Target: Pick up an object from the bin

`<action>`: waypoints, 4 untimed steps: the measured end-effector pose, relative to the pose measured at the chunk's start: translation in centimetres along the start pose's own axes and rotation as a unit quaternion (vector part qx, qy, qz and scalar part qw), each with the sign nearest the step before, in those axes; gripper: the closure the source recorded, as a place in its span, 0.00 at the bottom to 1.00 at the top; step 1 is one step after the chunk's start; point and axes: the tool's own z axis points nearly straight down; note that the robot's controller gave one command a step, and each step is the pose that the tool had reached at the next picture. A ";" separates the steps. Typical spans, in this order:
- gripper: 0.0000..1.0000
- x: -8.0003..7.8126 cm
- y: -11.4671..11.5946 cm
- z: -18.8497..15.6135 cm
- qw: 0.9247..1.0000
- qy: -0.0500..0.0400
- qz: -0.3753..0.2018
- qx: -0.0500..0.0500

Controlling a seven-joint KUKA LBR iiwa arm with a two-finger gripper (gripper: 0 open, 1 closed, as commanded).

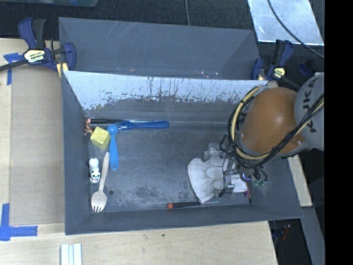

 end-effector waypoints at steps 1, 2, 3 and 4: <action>0.00 -2.4 5.0 -5.9 0.972 -0.006 -0.235 -0.001; 0.00 0.0 -3.8 -2.7 0.998 -0.001 0.068 -0.001; 0.00 -3.1 -4.6 -0.4 0.999 -0.006 -0.050 -0.001; 1.00 -2.2 -5.5 1.4 0.997 -0.007 0.071 -0.003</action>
Offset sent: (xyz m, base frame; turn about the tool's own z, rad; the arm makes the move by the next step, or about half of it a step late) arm -0.0075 -0.0797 0.0109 0.3474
